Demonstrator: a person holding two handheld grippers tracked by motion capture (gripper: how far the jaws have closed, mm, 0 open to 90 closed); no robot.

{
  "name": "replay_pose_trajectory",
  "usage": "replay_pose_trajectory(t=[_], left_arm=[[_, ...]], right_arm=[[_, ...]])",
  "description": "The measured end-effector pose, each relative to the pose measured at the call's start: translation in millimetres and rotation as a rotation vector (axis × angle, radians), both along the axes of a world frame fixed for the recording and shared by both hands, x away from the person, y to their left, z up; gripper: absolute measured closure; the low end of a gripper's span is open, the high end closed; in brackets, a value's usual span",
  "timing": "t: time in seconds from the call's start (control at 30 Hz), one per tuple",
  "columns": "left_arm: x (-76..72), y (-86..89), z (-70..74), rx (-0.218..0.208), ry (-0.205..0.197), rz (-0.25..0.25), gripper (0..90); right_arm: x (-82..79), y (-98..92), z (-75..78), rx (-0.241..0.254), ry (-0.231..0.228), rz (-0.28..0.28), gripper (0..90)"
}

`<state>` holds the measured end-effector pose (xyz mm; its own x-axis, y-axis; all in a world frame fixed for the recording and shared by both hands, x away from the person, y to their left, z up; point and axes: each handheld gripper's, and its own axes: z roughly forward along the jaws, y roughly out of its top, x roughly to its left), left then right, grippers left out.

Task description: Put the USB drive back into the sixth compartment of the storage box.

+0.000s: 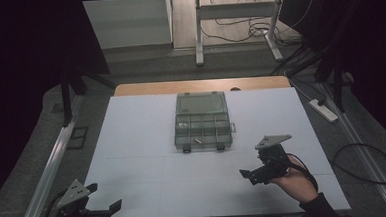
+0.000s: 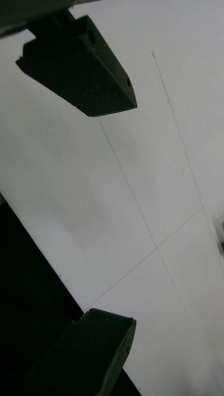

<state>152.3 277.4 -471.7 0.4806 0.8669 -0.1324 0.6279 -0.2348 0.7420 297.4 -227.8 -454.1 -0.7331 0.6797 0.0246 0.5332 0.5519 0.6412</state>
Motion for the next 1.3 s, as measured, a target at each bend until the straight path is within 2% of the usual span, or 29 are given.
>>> replay_pose_trajectory(t=[0.2,0.37,1.3], left_arm=[[0.1,-0.1,0.0,0.000,0.001,0.001,1.0],[0.2,-0.2,-0.1,0.002,0.000,0.000,1.0],[0.4,-0.3,0.0,0.004,0.004,0.002,1.0]], right_arm=[[-5.5,-6.6,0.7,0.006,-0.007,-0.004,0.0],[-11.7,-17.5,1.4,-0.005,-0.017,-0.028,0.0],[-36.8,-57.3,4.8,0.037,-0.040,-0.149,0.0]])
